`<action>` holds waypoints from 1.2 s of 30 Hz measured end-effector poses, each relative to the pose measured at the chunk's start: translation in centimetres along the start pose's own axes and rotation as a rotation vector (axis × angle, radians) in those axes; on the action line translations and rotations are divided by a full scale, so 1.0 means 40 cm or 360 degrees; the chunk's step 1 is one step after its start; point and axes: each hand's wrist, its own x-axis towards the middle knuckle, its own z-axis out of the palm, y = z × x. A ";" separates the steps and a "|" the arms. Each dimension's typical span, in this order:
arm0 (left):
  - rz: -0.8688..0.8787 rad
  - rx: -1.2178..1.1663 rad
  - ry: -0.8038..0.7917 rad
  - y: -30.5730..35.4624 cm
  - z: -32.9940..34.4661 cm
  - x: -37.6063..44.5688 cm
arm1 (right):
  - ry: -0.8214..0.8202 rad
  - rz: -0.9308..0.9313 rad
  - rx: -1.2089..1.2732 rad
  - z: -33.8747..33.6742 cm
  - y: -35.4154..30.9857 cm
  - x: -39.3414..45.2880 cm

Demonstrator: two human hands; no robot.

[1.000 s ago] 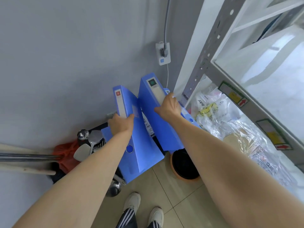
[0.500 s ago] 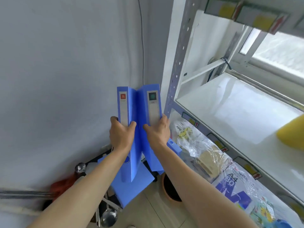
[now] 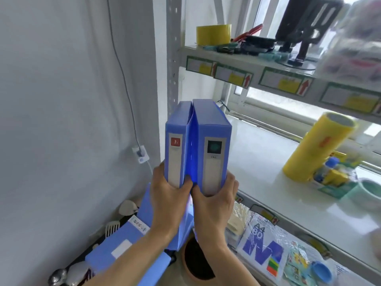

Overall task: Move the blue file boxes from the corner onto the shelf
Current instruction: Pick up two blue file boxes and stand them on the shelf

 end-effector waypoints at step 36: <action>0.0135 -0.0285 -0.0751 -0.090 0.465 0.509 | 0.0556 -0.0018 -0.0078 0.240 0.203 0.562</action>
